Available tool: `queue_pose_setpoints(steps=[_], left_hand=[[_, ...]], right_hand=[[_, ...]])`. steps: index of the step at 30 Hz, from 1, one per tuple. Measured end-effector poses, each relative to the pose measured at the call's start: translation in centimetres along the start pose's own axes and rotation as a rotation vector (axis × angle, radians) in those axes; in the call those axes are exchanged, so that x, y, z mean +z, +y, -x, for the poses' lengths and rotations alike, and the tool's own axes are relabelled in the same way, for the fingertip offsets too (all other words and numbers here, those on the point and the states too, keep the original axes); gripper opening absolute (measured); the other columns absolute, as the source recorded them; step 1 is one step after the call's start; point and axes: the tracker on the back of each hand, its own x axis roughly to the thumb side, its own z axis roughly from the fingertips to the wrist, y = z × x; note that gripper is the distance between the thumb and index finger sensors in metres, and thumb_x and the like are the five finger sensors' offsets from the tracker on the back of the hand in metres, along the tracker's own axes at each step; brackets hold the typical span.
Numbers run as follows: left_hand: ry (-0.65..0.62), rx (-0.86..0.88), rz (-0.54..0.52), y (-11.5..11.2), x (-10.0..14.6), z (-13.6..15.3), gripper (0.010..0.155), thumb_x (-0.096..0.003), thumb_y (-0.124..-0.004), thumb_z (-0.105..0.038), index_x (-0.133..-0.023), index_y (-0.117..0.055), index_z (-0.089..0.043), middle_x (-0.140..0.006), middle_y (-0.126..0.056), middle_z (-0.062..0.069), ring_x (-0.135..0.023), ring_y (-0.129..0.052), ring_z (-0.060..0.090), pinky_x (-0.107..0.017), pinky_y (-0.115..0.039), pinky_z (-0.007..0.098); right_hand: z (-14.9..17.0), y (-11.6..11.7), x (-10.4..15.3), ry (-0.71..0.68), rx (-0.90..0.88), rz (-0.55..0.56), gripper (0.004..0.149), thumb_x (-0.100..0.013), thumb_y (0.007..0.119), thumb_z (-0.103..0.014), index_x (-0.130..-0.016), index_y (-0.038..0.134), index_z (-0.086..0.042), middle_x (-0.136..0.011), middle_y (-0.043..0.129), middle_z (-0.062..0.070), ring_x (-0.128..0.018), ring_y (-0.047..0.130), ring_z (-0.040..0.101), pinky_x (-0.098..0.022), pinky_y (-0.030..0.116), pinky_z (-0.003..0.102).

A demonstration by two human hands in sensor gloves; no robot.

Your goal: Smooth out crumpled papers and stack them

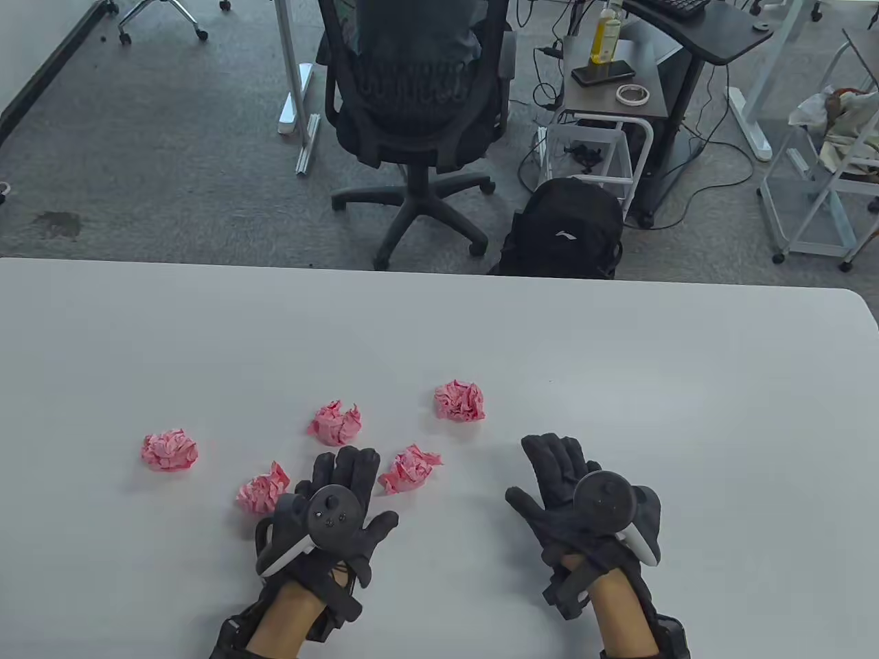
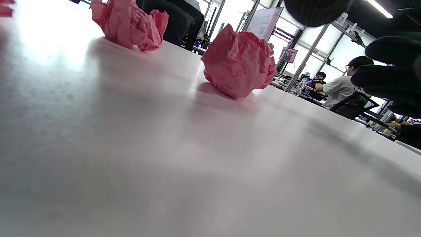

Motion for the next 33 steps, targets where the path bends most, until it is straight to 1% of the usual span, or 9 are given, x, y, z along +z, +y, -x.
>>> queue_pose_setpoints(steps=[10,18,23,26,28,30,31,33], left_hand=[[-0.007,0.004,-0.029,0.1,0.0,0.2,0.088,-0.0518,-0.063,-0.066,-0.114,-0.013,-0.029,-0.122,-0.019,0.009,-0.116,-0.024,0.047,-0.077,-0.037,0.070],[-0.005,0.005,-0.013,0.0,0.0,0.2,0.089,-0.0519,-0.063,-0.066,-0.114,-0.013,-0.028,-0.122,-0.020,0.008,-0.116,-0.026,0.047,-0.077,-0.038,0.069],[0.013,0.012,-0.018,0.0,-0.1,-0.2,0.089,-0.0522,-0.065,-0.064,-0.115,-0.015,-0.026,-0.121,-0.023,0.009,-0.115,-0.032,0.046,-0.077,-0.042,0.068],[0.029,0.032,-0.023,0.1,-0.8,-0.8,0.089,-0.0521,-0.068,-0.063,-0.115,-0.017,-0.026,-0.122,-0.024,0.009,-0.115,-0.035,0.046,-0.077,-0.044,0.067],[0.040,0.038,-0.016,0.4,-1.7,-1.2,0.090,-0.0524,-0.069,-0.062,-0.115,-0.014,-0.028,-0.122,-0.024,0.009,-0.116,-0.038,0.045,-0.078,-0.045,0.066],[0.053,0.041,-0.017,0.7,-2.5,-1.8,0.090,-0.0526,-0.071,-0.061,-0.115,-0.012,-0.034,-0.122,-0.026,0.008,-0.114,-0.047,0.043,-0.078,-0.047,0.065],[0.060,0.036,-0.014,0.8,-3.0,-2.1,0.089,-0.0523,-0.072,-0.060,-0.116,-0.016,-0.034,-0.122,-0.029,0.009,-0.111,-0.053,0.042,-0.077,-0.050,0.063],[0.077,0.015,0.024,0.6,-4.0,-2.9,0.087,-0.0515,-0.074,-0.060,-0.117,-0.023,-0.035,-0.121,-0.035,0.007,-0.107,-0.060,0.040,-0.076,-0.053,0.061]], right_hand=[[-0.2,0.2,0.1,-0.009,-0.018,-0.007,0.077,-0.054,0.068,-0.057,-0.112,0.028,-0.028,-0.122,0.031,0.017,-0.108,0.015,0.043,-0.070,0.013,0.065],[-0.1,0.2,0.1,-0.011,-0.030,-0.006,0.077,-0.054,0.068,-0.057,-0.112,0.028,-0.027,-0.122,0.031,0.017,-0.108,0.016,0.043,-0.070,0.014,0.065],[-0.2,0.2,0.1,-0.017,-0.037,-0.007,0.076,-0.054,0.069,-0.057,-0.112,0.029,-0.026,-0.121,0.033,0.017,-0.108,0.016,0.043,-0.070,0.014,0.065],[-0.4,0.0,0.2,-0.029,-0.052,0.001,0.076,-0.054,0.069,-0.056,-0.113,0.032,-0.025,-0.121,0.034,0.017,-0.108,0.017,0.044,-0.069,0.014,0.065],[-0.5,-0.1,0.3,-0.038,-0.060,0.010,0.075,-0.054,0.069,-0.056,-0.113,0.033,-0.024,-0.121,0.034,0.018,-0.108,0.017,0.044,-0.070,0.014,0.065],[-0.5,-0.2,0.3,-0.044,-0.065,0.012,0.075,-0.054,0.069,-0.056,-0.113,0.034,-0.023,-0.121,0.036,0.018,-0.108,0.018,0.044,-0.070,0.014,0.065],[-0.5,-0.3,0.3,-0.048,-0.067,0.011,0.075,-0.055,0.069,-0.056,-0.113,0.035,-0.023,-0.121,0.036,0.018,-0.108,0.018,0.044,-0.070,0.014,0.065],[-0.4,-0.3,0.4,-0.050,-0.073,0.012,0.075,-0.054,0.069,-0.055,-0.113,0.036,-0.023,-0.121,0.037,0.018,-0.108,0.018,0.044,-0.070,0.015,0.065]])
